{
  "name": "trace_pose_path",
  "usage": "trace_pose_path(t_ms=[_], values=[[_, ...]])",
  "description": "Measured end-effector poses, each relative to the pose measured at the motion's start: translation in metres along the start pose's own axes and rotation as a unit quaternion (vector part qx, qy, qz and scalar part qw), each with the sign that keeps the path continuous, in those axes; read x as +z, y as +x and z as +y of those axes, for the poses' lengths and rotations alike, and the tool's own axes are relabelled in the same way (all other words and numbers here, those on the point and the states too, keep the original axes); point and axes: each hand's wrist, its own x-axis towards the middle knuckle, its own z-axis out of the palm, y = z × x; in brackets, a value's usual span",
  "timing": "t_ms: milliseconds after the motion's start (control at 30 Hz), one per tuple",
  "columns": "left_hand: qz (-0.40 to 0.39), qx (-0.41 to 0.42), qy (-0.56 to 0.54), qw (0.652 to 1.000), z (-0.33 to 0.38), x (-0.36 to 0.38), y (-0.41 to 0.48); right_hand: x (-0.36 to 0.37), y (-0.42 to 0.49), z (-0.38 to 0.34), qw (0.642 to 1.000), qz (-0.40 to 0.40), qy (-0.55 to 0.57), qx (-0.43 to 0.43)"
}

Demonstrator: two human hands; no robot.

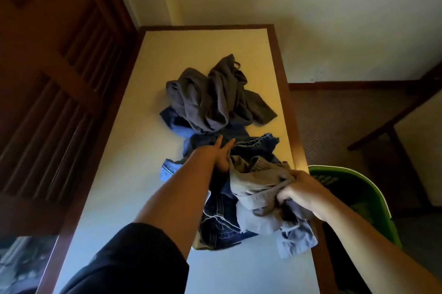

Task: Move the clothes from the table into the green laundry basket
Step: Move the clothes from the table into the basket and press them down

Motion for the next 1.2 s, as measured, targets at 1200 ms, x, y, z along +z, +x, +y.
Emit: trace_pose_path(t_ms=[1200], values=[[0.67, -0.035, -0.118, 0.732, 0.029, 0.082, -0.258, 0.022, -0.081, -0.034, 0.904, 0.157, 0.201, -0.344]])
